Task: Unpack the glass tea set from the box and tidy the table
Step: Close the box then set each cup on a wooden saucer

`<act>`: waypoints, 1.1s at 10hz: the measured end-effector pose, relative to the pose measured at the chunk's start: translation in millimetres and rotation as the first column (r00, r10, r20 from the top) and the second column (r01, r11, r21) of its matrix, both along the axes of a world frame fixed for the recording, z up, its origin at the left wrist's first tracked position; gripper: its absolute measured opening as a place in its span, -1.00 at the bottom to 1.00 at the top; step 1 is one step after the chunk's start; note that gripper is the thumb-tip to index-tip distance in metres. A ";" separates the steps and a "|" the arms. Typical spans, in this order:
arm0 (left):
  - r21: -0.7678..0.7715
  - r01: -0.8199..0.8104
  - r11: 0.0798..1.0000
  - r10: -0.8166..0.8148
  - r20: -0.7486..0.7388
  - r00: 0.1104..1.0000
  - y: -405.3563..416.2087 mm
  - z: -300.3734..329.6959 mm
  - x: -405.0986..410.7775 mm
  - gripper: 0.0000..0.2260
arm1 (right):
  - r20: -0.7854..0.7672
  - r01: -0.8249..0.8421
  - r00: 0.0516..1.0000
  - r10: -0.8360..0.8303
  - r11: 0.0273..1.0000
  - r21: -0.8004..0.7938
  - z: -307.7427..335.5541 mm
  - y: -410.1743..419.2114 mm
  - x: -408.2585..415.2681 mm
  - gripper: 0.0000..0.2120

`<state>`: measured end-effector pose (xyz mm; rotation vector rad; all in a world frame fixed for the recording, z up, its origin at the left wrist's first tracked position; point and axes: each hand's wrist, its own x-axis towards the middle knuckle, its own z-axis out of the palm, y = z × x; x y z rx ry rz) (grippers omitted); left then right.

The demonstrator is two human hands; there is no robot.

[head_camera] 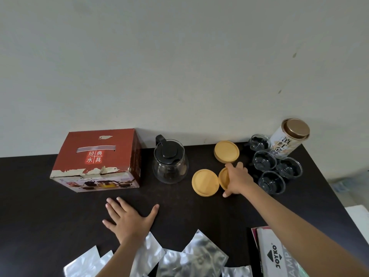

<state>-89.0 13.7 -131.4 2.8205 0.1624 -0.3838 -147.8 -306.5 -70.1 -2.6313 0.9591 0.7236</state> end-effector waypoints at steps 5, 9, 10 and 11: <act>-0.005 -0.011 1.000 0.011 0.020 1.000 -0.6 -2.0 -0.3 0.20 | 0.444 0.159 0.881 -0.163 0.986 0.046 8.0 -26.9 45.6 -0.27; -0.018 -0.016 1.000 0.017 0.018 1.000 -1.1 -3.1 0.4 0.20 | 0.247 0.259 0.934 -0.258 0.965 0.027 5.7 -41.9 80.3 -0.11; -0.011 -0.015 1.000 0.015 0.019 1.000 -1.2 -3.0 0.3 0.20 | 0.318 0.208 0.926 -0.202 0.978 0.017 5.5 -31.1 79.5 -0.12; -0.015 -0.019 1.000 0.019 0.023 1.000 -1.8 -2.4 -0.5 0.20 | 0.397 0.117 0.909 -0.129 0.992 0.053 1.0 -12.9 80.9 -0.10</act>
